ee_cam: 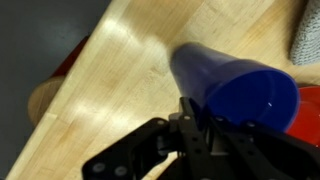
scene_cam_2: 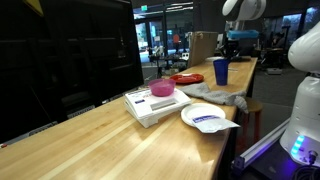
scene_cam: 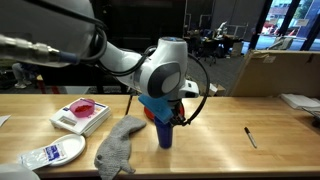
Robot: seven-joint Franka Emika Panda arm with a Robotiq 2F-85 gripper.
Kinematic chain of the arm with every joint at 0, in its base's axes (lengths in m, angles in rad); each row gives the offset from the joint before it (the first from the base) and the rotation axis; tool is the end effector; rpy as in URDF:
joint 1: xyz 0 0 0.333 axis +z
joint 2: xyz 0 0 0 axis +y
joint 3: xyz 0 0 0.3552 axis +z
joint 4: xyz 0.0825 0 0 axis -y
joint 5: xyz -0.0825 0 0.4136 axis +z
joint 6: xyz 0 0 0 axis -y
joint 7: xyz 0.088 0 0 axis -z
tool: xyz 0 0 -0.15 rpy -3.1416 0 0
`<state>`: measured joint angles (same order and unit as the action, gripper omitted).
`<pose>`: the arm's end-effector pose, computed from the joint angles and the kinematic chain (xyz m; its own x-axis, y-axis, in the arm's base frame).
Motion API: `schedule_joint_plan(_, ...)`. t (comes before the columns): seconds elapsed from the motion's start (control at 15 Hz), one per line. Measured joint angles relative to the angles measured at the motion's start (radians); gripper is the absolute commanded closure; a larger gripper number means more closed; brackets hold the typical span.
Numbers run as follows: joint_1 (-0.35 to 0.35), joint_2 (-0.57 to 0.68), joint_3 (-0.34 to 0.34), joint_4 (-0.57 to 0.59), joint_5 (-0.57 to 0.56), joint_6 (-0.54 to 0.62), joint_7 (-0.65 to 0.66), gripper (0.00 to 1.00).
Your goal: Move the cup to the right then place the tape on the plate
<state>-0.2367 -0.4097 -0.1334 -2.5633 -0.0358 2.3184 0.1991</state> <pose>0.4069 -0.1584 0.3978 0.8451 -0.5119 0.1538 -0.5100 -0.8584 -0.0547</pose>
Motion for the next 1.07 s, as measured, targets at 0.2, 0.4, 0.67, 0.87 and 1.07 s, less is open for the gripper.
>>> schedule_joint_plan(0.2, 0.0, 0.0, -0.008, -0.002, 0.003, 0.0, -0.015, 0.38)
schedule_joint_plan(0.4, 0.0, 0.0, -0.017, -0.004, 0.005, -0.001, -0.026, 0.16)
schedule_joint_plan(0.67, 0.001, -0.003, -0.017, -0.003, 0.005, -0.001, -0.048, 0.0)
schedule_joint_plan(0.87, 0.011, -0.014, -0.007, 0.003, 0.001, -0.001, -0.07, 0.0)
schedule_joint_plan(1.07, 0.023, -0.031, 0.013, 0.018, -0.006, -0.001, -0.08, 0.0)
